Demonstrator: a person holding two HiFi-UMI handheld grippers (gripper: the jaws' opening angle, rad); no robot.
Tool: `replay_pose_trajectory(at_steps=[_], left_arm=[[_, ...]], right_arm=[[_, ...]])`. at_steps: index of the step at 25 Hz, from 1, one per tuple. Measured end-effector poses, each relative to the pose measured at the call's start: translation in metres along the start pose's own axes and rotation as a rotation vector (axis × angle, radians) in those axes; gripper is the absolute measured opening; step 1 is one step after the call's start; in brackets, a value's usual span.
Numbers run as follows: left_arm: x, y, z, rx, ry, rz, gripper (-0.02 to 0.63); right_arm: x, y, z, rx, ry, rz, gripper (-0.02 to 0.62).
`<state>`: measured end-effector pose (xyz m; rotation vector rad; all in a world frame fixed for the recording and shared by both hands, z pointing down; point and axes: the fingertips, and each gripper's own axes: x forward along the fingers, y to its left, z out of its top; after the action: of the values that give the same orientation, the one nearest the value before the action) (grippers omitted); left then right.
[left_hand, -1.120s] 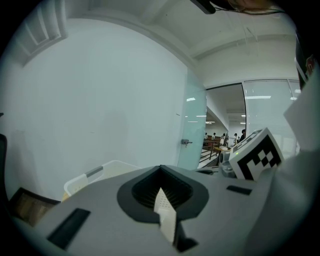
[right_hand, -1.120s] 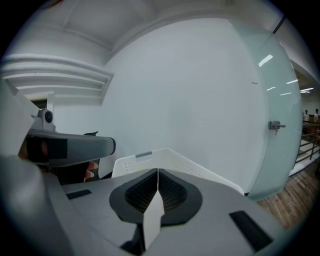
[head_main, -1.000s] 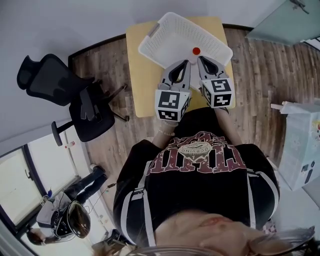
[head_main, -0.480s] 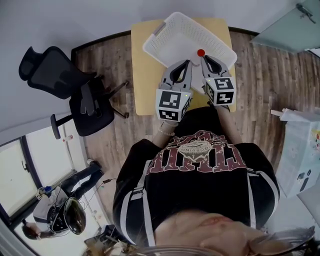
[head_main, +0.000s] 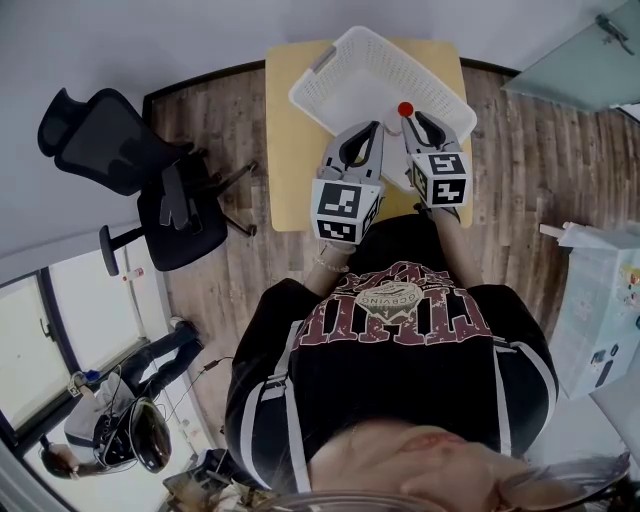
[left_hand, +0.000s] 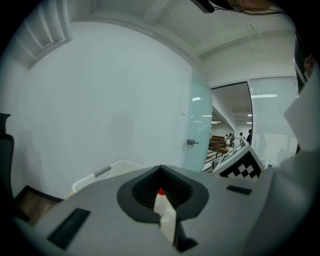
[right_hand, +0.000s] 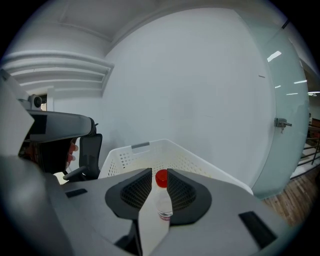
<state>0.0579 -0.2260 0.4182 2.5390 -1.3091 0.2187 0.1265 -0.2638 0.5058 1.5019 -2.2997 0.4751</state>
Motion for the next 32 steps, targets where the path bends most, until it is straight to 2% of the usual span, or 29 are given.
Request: replay_pose_trajectory(at_steps=[14, 32], left_arm=[[-0.004, 0.011, -0.002, -0.017, -0.005, 0.015, 0.046], [-0.014, 0.017, -0.005, -0.032, -0.004, 0.039, 0.046]], right_arm=[[0.019, -0.003, -0.006, -0.014, 0.05, -0.016, 0.146], [0.039, -0.007, -0.015, -0.059, 0.146, -0.03, 0.163]])
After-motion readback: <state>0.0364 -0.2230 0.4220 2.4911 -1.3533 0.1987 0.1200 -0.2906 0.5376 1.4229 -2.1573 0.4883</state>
